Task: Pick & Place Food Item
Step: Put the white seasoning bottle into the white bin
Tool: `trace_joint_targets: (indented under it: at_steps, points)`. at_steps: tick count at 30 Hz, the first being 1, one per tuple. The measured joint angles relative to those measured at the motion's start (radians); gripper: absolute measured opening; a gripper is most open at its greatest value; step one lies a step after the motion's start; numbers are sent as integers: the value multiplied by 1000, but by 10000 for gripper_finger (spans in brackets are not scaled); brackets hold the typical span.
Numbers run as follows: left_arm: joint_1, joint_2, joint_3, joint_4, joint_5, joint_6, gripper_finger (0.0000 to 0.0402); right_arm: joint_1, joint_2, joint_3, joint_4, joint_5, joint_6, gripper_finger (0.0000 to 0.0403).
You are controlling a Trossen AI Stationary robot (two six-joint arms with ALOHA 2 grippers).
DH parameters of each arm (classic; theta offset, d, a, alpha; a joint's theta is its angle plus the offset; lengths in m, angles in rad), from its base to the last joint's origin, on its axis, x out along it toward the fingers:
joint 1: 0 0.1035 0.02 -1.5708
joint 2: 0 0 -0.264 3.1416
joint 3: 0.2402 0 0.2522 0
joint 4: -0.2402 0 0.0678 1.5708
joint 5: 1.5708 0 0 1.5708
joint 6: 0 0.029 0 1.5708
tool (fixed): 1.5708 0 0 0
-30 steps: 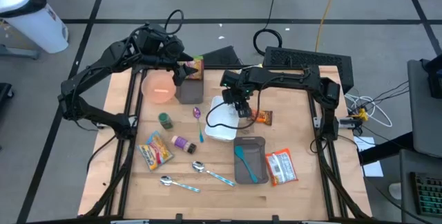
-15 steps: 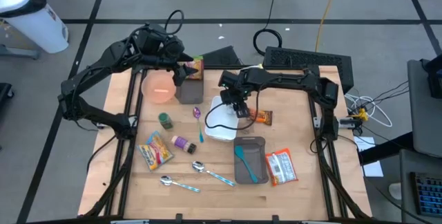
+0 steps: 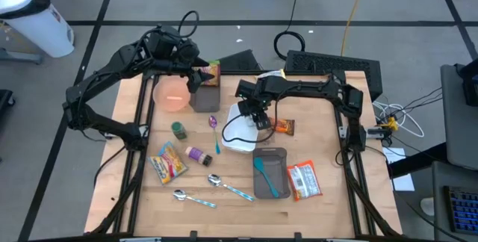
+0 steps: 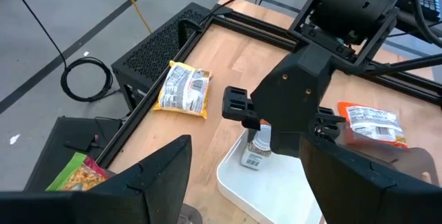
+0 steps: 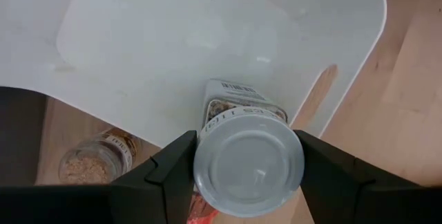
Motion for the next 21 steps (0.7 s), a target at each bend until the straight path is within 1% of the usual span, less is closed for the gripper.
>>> trace_joint_targets:
  at_steps: [6, 11, 14, 21]
  points:
    - [0, 0, 0, 0, 0, 0, 271, 0, 0, 0, -1, 0, 0, 202]
    - [0, 0, 0, 0, 4, 0, 271, 1, 0, 0, 0, 31, -1, 249]
    - [0, 0, 0, 0, 21, 0, 271, 2, 0, 0, 1, 32, -11, 263]
    - [0, 0, 0, 0, 24, 1, 271, 3, -13, 0, 0, 29, -5, 257]
